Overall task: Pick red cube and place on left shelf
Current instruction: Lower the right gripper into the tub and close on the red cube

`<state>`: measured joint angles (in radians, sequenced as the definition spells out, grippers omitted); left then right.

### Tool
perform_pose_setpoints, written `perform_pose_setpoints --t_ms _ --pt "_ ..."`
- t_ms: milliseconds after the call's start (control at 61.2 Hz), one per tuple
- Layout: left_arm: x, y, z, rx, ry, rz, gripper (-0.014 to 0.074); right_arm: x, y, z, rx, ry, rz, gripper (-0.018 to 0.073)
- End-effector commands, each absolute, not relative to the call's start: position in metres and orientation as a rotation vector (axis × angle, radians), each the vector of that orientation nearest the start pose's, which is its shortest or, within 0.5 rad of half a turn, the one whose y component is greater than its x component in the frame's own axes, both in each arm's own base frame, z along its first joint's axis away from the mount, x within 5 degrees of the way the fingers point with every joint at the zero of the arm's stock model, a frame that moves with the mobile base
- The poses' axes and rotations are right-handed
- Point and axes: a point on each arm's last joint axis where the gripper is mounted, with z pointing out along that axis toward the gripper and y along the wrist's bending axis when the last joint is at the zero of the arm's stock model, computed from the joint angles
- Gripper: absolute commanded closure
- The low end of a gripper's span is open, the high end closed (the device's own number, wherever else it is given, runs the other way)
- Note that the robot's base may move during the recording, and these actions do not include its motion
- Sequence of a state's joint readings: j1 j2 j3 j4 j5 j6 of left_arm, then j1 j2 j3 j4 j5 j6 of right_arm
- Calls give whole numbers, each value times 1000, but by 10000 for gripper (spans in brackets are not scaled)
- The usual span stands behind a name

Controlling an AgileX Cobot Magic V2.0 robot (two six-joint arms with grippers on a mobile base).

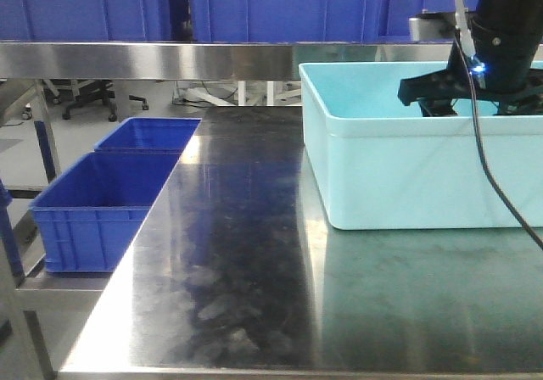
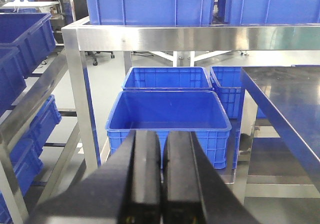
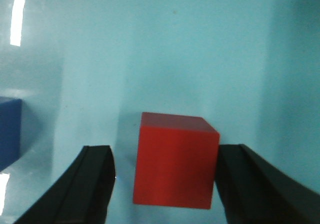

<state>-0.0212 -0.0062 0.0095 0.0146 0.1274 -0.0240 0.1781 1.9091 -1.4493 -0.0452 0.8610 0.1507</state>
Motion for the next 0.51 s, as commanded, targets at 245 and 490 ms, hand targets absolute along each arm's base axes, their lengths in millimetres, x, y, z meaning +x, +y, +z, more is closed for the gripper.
perform_pose_setpoints --t_ms 245,490 --pt "56 -1 200 6 1535 -29 495 398 65 254 -70 2672 28 417" --pt "56 -1 200 6 1535 -29 495 372 61 314 -57 2526 62 430"
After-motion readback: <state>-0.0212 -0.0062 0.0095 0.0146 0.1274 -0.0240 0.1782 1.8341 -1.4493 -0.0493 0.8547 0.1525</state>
